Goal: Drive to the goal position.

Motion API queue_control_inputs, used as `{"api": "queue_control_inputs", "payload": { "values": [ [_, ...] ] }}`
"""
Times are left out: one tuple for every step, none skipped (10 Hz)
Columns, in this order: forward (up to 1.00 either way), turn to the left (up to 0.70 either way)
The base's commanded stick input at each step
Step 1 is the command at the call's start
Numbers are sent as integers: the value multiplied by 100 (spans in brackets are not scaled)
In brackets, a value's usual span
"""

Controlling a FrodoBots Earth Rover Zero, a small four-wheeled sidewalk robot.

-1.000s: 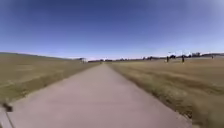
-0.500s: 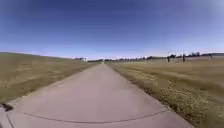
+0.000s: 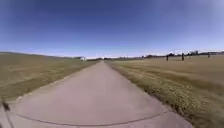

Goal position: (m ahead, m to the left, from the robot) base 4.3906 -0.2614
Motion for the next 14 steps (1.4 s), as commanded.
{"api": "queue_control_inputs", "payload": {
  "values": [
    [100, 0],
    [100, 0],
    [100, 0],
    [100, 0],
    [100, 0],
    [100, 0],
    [100, 0],
    [100, 0],
    [100, 0],
    [100, 0],
    [100, 0],
    [100, 0],
    [100, 0],
    [100, 0]
  ]
}}
